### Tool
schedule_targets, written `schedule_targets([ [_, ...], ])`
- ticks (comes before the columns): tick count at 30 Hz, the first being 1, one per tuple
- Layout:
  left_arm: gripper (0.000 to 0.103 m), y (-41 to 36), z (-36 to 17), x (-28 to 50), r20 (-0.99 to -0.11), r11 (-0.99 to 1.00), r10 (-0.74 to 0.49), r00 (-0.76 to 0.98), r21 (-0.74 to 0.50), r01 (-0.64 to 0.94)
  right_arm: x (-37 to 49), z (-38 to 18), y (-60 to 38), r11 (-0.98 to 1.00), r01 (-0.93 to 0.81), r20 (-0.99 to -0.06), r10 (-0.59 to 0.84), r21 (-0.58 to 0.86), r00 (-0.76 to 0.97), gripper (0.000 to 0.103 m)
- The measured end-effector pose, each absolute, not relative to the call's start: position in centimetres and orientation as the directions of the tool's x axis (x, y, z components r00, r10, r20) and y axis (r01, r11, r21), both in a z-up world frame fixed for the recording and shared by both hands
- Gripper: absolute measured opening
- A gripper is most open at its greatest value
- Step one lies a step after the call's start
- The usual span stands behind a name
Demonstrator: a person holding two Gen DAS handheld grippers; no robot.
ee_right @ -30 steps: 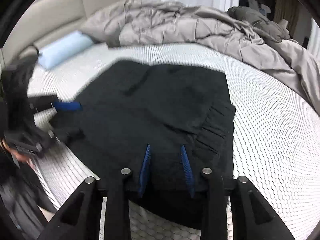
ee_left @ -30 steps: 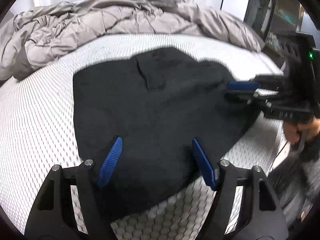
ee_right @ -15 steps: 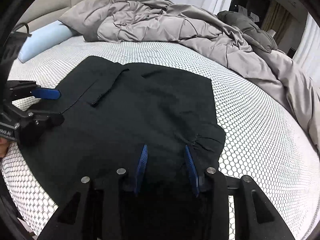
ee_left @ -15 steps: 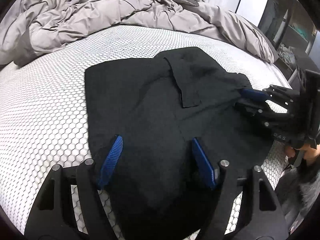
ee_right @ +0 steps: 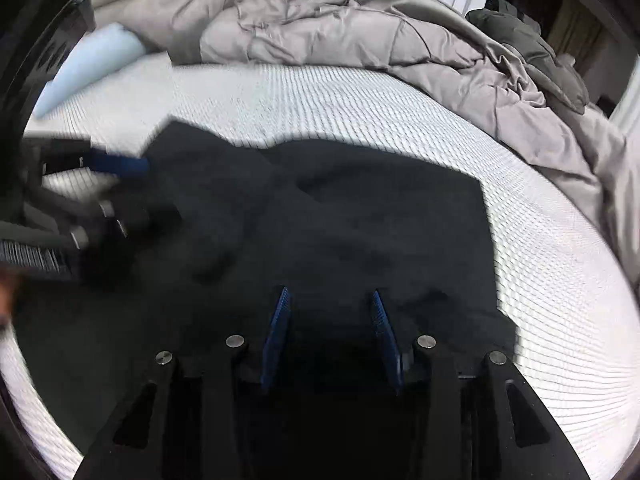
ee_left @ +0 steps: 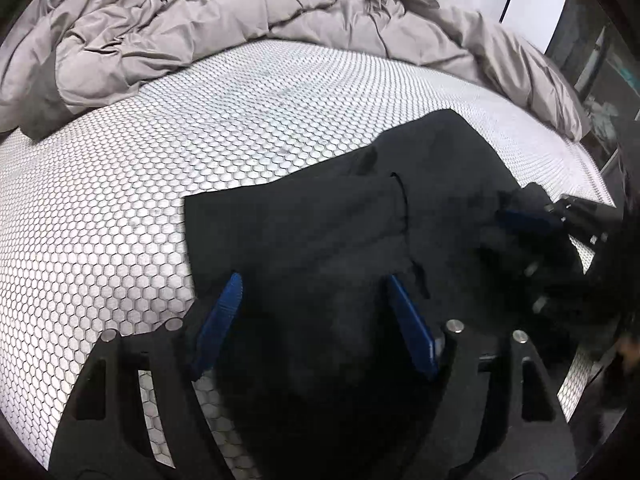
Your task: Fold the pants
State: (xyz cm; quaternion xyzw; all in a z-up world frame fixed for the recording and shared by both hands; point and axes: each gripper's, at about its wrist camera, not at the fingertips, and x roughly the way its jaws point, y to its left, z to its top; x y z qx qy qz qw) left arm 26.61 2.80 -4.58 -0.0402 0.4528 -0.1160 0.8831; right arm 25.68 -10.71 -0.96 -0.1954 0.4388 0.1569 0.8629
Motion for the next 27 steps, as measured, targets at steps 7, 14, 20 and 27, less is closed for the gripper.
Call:
schedule_targets([
  [7, 0.065, 3.2, -2.1, 25.6, -0.783, 0.978, -0.208, 0.587, -0.159, 0.135, 25.1, 1.6, -14.6, 0.919, -0.383, -0.826, 0.143, -0.093, 0.545, 0.042],
  [14, 0.064, 4.2, -3.5, 27.7, -0.788, 0.974, -0.189, 0.586, -0.226, 0.011, 27.8, 2.0, -9.4, 0.907, -0.422, -0.808, 0.237, -0.016, 0.539, 0.042],
  [20, 0.069, 4.7, -4.0, 26.8, -0.79, 0.979, -0.166, 0.59, -0.205, 0.0, 30.0, 0.0, -11.1, 0.937, -0.318, -0.849, 0.05, -0.142, 0.525, 0.042],
  [27, 0.07, 4.8, -0.7, 20.0, -0.733, 0.974, -0.133, 0.667, -0.222, -0.051, 26.8, 2.5, -21.8, 0.951, -0.242, -0.808, 0.293, 0.192, 0.511, 0.056],
])
